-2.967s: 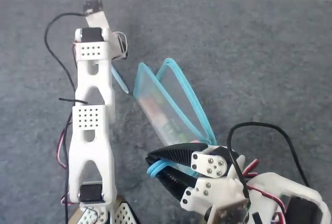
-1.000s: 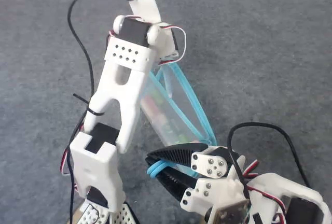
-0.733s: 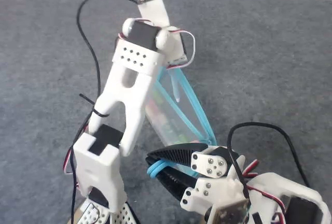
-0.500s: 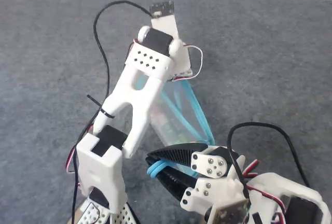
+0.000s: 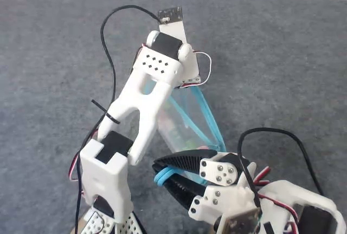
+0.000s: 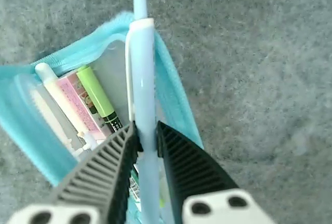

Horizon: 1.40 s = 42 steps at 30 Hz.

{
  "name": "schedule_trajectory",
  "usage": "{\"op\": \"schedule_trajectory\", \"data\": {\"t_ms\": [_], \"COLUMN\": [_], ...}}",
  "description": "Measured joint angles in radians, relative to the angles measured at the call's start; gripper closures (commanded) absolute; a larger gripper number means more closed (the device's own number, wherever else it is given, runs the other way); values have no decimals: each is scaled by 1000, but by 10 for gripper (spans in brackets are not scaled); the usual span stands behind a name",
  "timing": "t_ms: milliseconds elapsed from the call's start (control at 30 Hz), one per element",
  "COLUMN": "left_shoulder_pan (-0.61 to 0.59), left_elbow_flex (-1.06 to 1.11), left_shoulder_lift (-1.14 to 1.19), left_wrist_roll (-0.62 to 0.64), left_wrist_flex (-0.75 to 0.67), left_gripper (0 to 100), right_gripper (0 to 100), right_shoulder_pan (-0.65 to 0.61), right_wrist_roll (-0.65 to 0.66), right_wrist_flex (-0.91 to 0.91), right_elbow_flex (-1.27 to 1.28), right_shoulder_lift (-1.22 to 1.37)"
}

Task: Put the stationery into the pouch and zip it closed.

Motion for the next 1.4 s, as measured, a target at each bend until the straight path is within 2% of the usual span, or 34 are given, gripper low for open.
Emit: {"op": "schedule_trajectory", "data": {"t_ms": [133,433,533,833,1167,1333,1400], "left_shoulder_pan": [8,57,44,-91,-193,-288,-304], "left_elbow_flex": [0,-6,-87,-377,-374,-368,-321], "left_shoulder_lift": [0,0,0,-78,-3,-71,-126], "left_wrist_roll": [0,0,0,-8,-52,-121,-160], "left_wrist_flex": [0,5,31,41,41,41,41], "left_gripper": [845,843,844,844,840,836,800], "right_gripper": [991,991,991,991,991,991,991], "right_shoulder_pan": [0,0,0,0,0,0,0], "right_wrist_roll": [0,0,0,0,0,0,0], "right_wrist_flex": [0,0,0,0,0,0,0], "right_elbow_flex": [0,0,0,0,0,0,0], "right_shoulder_lift": [0,0,0,0,0,0,0]}}
